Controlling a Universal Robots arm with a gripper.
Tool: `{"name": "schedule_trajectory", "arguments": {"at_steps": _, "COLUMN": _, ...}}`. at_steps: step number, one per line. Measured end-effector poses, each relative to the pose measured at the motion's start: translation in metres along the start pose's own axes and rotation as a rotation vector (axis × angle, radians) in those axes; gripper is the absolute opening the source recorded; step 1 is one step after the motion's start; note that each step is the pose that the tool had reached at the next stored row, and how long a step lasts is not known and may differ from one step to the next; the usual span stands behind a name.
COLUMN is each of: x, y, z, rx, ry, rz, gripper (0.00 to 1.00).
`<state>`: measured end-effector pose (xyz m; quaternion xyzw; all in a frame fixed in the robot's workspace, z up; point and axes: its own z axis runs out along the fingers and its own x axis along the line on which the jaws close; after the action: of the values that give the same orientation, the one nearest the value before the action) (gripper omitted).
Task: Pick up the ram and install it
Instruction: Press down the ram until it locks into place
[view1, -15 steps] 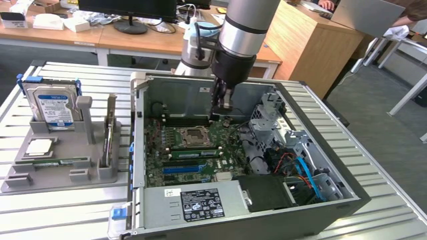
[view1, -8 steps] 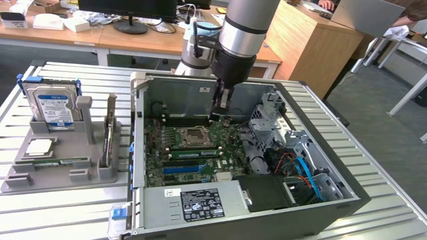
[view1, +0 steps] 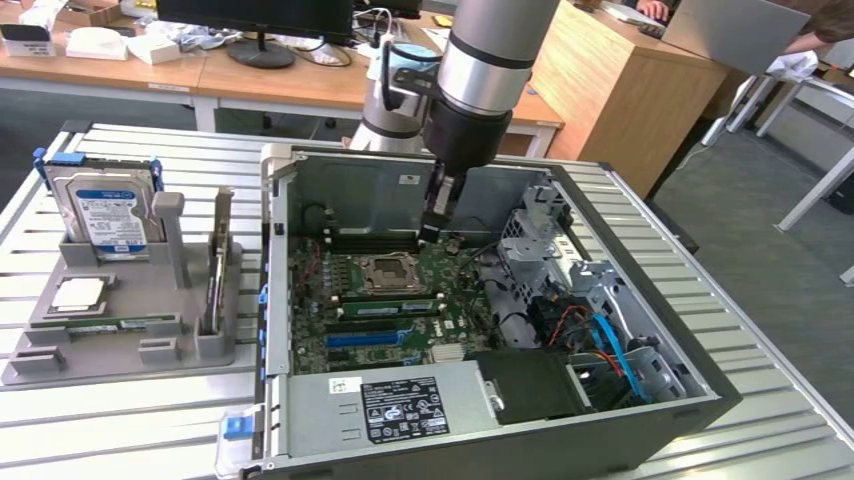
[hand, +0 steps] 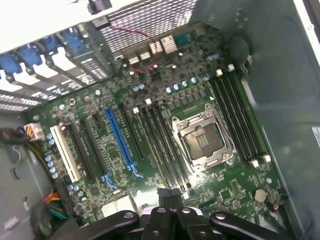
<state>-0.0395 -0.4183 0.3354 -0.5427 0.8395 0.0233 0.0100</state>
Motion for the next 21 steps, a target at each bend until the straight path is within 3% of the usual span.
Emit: {"name": "schedule_trajectory", "arguments": {"at_steps": 21, "x": 0.0025, "y": 0.0054, "z": 0.0018, "rx": 0.0104, "ry": -0.0066, "rz": 0.245, "gripper": 0.10}}
